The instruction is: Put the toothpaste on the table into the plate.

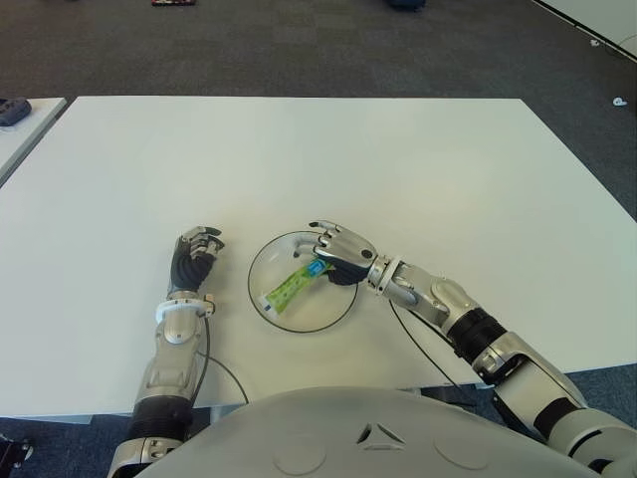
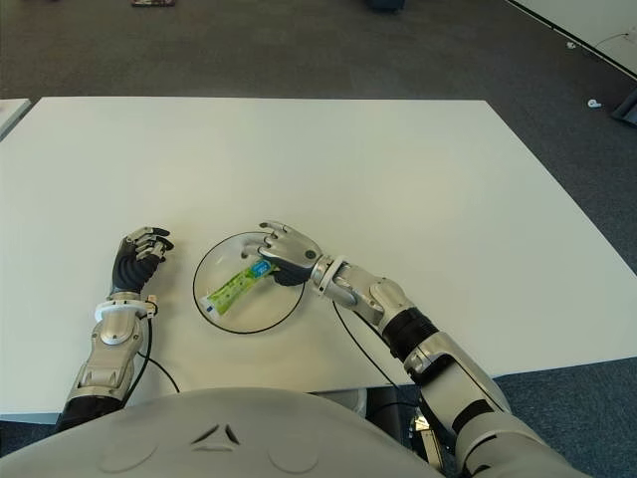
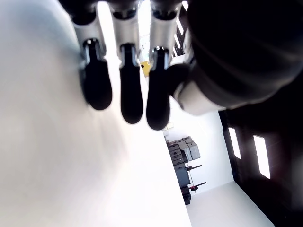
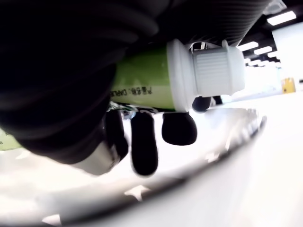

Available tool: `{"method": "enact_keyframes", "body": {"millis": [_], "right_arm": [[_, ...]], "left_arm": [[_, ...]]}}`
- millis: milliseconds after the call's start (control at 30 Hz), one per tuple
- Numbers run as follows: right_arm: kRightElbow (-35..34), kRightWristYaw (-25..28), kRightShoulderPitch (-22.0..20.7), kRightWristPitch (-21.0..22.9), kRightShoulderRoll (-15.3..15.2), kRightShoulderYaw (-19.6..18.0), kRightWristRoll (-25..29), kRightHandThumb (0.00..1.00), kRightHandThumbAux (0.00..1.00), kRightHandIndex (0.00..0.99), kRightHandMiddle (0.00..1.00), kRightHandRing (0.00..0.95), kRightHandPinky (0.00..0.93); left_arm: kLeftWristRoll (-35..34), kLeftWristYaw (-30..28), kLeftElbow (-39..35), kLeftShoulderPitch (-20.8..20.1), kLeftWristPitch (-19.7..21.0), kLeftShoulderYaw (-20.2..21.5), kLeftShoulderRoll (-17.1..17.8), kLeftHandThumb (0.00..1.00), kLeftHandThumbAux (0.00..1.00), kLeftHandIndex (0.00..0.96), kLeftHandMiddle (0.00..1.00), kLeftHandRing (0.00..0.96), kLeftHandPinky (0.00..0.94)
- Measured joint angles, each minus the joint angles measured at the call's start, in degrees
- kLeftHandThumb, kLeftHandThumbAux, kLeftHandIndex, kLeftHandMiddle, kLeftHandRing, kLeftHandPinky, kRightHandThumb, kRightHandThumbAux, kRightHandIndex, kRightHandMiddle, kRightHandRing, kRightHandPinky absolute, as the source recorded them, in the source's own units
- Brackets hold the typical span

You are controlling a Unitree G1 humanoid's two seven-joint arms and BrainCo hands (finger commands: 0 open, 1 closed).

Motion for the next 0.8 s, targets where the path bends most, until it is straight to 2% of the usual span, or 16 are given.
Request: {"method": "enact_keyframes", "body": {"millis": [200, 400, 500, 800], "right_arm": [[-8.2, 2.6, 0.2, 0.4, -1.9, -3.6, 1.5, 0.304, 0.508, 0.003, 0.0, 0.0, 0.0], [-11.7, 6.5, 0.9, -0.2, -3.1, -6.0, 5.2, 0.309, 0.331, 0.0, 0.0, 0.0, 0.0], [-12.0, 7.8, 1.2, -0.8, -3.3, -6.4, 6.3, 0.317, 0.284, 0.0, 0.0, 0.0, 0.0], [-11.9, 10.4, 1.4, -5.5, -4.8, -7.9, 10.2, 0.305, 0.231, 0.0, 0.0, 0.0, 0.0]], "left_arm": [[0.0, 0.0, 0.6, -0.1, -0.7, 0.0, 0.0, 0.705, 0.723, 0.427, 0.535, 0.489, 0.408], [0.0, 0.0, 0.7, -0.1, -1.0, 0.0, 0.0, 0.706, 0.722, 0.427, 0.545, 0.495, 0.407], [0.0, 0.0, 0.7, 0.0, -0.9, 0.0, 0.0, 0.706, 0.722, 0.427, 0.545, 0.495, 0.401], [0.9, 0.6, 0.3, -0.1, 0.0, 0.0, 0.0, 0.704, 0.722, 0.427, 0.535, 0.491, 0.415]]}}
